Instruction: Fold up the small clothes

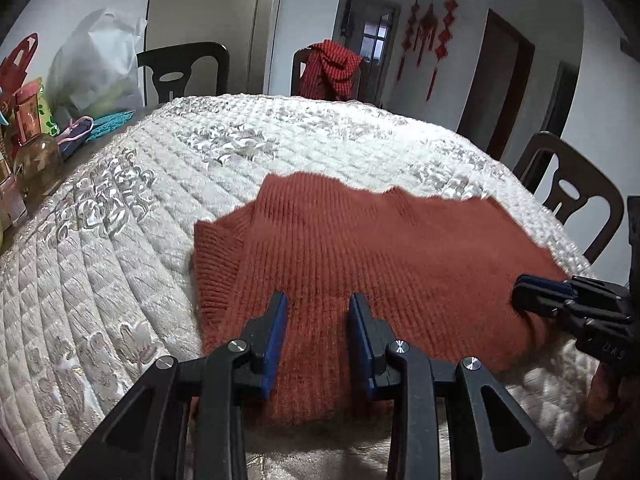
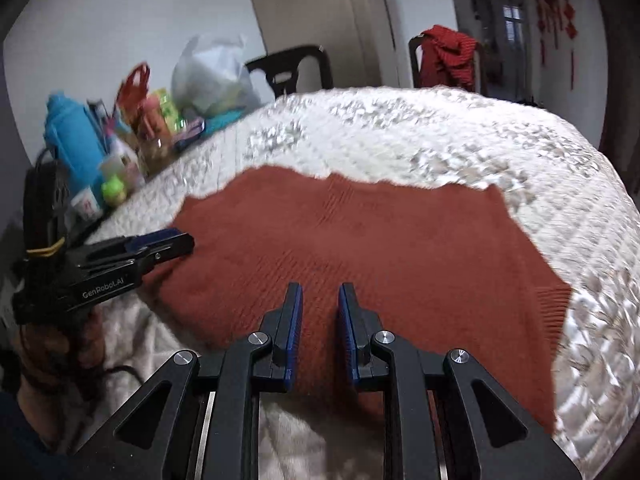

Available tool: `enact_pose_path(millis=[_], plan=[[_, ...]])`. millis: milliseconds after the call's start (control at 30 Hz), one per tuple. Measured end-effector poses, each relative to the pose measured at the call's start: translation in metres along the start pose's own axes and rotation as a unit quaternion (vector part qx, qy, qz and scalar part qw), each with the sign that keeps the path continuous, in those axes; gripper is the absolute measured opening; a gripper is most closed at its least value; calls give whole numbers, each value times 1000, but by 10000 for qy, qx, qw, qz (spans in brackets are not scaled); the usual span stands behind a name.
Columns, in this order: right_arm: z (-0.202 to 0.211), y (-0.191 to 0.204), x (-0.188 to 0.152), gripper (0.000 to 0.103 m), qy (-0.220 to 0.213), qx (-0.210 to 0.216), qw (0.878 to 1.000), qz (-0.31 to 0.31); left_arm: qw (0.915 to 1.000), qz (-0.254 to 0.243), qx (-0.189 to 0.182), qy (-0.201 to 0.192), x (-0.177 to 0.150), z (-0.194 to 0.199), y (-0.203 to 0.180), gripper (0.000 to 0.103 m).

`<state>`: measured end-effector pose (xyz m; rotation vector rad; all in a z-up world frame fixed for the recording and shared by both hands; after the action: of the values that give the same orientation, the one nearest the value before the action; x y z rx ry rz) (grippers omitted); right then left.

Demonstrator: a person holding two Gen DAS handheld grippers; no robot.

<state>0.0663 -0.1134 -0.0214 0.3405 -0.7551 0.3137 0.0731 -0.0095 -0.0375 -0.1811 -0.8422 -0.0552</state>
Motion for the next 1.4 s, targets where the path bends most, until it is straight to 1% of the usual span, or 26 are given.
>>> enact_pose_path(millis=[33,200,333,433,500,633,767,867,933,1067,1233,1400], plan=[[-6,0,-3,19,93,-37,9999,37,10000,-17,11,-25,0,2,-1,34],[-5,-3,-1,19,78,-111,9999,75,10000,-35,23,-9,-2,0,-3,35],[-8,0,10,19,35,-187,9997,123,10000,-66,64,-32,-3,0,-5,36],[-24,-2,15,19,230,-261,9993,98,10000,-46,47,-34,-3,-1,-4,36],[-28,-3,21,19,227,-232,9995,32,10000,-51,51,-34,-2,-1,-4,36],[-32,-6,26,19,273,-366,9990,14,9999,-75,75,-40,-2,-1,-3,36],[-18,4,18,19,133,-389,9990,165,9999,-82,80,-42,-2,-1,-3,36],[-13,8,6,19,167,-351,9990,209,9999,-85,82,-41,-2,-1,-2,36],[-8,10,-3,19,129,-432,9986,275,9999,-85,83,-43,-2,-1,-2,36],[0,12,-7,19,61,-477,9984,304,9999,-96,99,-44,-2,-1,-2,36],[-4,9,-9,19,-6,-440,9985,331,9999,-90,84,-42,-2,-2,-2,36],[-7,9,-8,19,-12,-451,9984,339,10000,-8,-41,-56,1,1,-1,40]])
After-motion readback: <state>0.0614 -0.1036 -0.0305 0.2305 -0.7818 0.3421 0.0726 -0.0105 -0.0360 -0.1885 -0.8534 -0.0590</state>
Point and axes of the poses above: each gripper's, at about its wrist camera, not at the fingertips, and z roughly against the way its jaws point, y to its left, x to its top, the point moved 7 cm from there along -z, roughly the way its jaws point
